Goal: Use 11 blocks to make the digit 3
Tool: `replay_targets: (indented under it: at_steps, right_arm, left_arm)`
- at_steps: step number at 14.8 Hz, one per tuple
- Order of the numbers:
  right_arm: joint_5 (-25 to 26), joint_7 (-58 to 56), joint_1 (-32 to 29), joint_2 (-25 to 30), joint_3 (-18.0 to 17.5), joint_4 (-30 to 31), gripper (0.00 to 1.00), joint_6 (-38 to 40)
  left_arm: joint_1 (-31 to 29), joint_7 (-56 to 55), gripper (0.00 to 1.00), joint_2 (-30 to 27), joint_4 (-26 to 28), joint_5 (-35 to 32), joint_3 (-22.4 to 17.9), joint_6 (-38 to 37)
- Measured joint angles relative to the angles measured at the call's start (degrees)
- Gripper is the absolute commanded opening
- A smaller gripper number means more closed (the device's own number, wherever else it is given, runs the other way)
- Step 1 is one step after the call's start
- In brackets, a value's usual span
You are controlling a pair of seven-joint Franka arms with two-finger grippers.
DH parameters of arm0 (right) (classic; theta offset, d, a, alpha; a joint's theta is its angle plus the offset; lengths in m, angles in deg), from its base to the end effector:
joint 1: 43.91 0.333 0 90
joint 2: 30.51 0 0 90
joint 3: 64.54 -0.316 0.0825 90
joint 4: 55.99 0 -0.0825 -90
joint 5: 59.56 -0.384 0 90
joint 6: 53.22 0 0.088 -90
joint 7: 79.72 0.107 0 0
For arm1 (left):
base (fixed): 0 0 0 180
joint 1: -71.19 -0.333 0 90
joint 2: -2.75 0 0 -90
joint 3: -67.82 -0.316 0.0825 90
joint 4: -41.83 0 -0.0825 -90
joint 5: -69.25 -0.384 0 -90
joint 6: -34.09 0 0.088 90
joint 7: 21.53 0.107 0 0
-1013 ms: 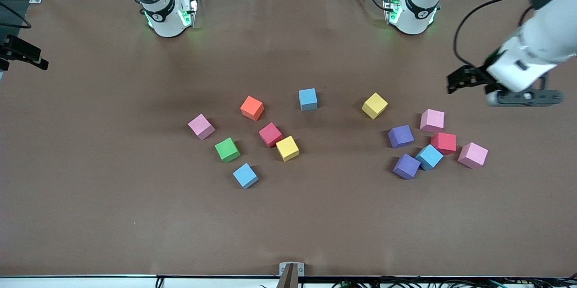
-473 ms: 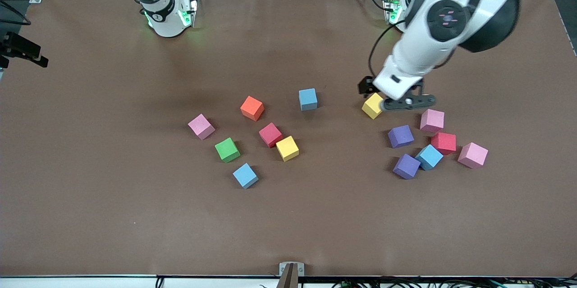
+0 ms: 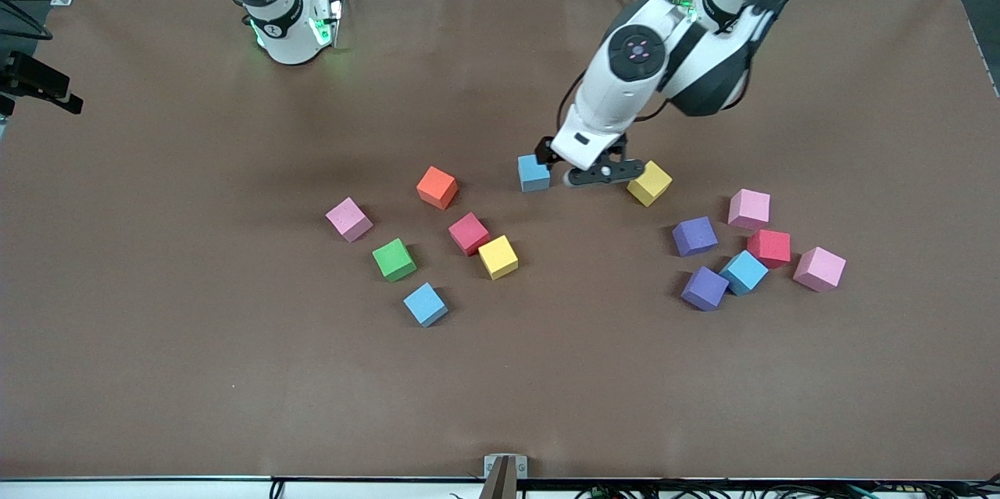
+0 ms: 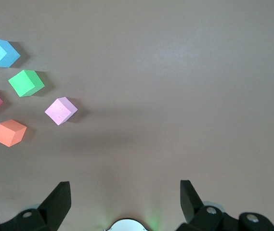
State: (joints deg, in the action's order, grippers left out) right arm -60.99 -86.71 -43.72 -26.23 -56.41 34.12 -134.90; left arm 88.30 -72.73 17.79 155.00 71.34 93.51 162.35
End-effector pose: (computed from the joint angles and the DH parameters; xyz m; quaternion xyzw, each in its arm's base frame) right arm 0.5110 -0.0715 0.6511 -0.9992 0.0065 0.0340 0.0223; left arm 0.4481 -0.4024 0.3522 0.9932 0.0915 -0.0430 0.0575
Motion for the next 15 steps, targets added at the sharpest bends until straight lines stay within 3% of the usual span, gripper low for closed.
replay_targets:
  at_steps: [6, 15]
  right_arm:
    - [0.0, 0.0, 0.0, 0.0, 0.0, 0.2, 1.00, 0.1]
    - [0.0, 0.0, 0.0, 0.0, -0.1, 0.4, 1.00, 0.1]
  left_arm:
    - [5.4, -12.1, 1.00, 8.6, 1.3, -8.4, 0.0, 7.2]
    - [6.7, -15.2, 0.99, 15.2, 1.3, -13.8, 0.0, 12.9]
